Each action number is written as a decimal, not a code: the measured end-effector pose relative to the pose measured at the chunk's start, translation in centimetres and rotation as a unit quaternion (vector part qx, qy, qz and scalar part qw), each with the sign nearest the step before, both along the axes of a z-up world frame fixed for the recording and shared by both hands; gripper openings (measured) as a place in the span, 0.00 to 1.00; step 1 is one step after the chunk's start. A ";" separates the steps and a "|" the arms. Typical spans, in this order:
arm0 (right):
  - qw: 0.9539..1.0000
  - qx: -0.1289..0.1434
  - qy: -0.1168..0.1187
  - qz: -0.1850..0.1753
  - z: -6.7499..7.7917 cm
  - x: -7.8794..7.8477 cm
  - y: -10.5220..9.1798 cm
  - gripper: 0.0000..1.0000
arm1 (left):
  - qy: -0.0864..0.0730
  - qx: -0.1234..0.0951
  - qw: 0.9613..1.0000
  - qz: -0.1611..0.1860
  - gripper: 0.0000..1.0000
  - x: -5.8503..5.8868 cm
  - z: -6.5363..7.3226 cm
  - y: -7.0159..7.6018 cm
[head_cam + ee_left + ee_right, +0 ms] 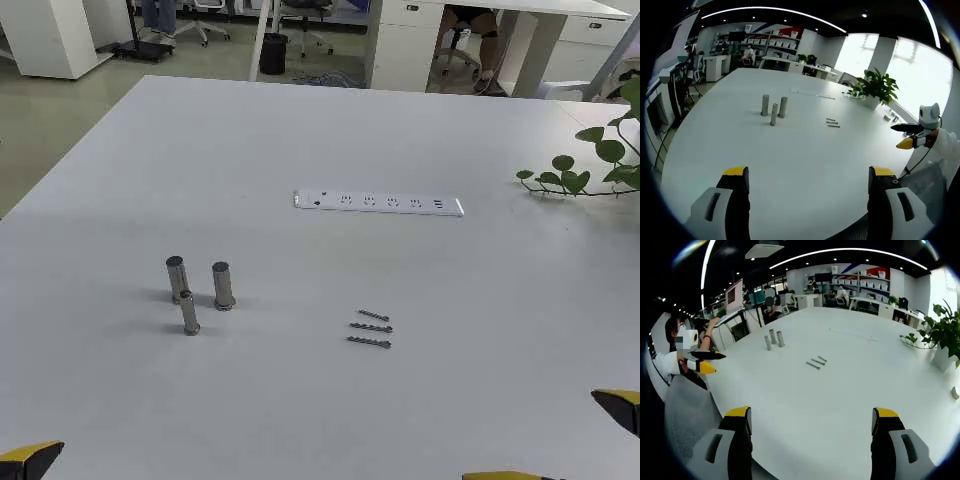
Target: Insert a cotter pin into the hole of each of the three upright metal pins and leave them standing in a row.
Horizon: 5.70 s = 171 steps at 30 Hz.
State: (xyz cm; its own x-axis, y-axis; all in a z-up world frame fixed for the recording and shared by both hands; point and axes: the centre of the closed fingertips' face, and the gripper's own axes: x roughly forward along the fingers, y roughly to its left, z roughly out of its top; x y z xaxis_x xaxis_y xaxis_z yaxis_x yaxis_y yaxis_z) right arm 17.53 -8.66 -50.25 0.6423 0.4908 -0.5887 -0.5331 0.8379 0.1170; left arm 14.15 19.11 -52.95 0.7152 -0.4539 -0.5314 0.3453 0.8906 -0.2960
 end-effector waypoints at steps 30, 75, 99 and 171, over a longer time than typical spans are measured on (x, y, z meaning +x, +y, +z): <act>1.000 -0.011 0.019 0.021 -0.7 0.5 0.0 0.98 | 0.017 0.005 1.000 -0.017 0.97 0.3 0.0 -0.2; 0.999 -0.030 0.033 0.030 -0.7 0.4 -0.7 0.96 | -0.008 0.001 1.000 0.017 0.82 2.3 0.5 1.2; 0.998 -0.031 0.049 0.035 -1.8 -0.1 -0.3 0.94 | -0.026 -0.006 1.000 0.000 0.59 9.5 -0.1 1.3; 0.998 -0.018 0.034 0.045 -1.1 -0.5 0.4 0.91 | -0.098 0.110 0.989 0.003 0.05 15.8 0.1 -0.1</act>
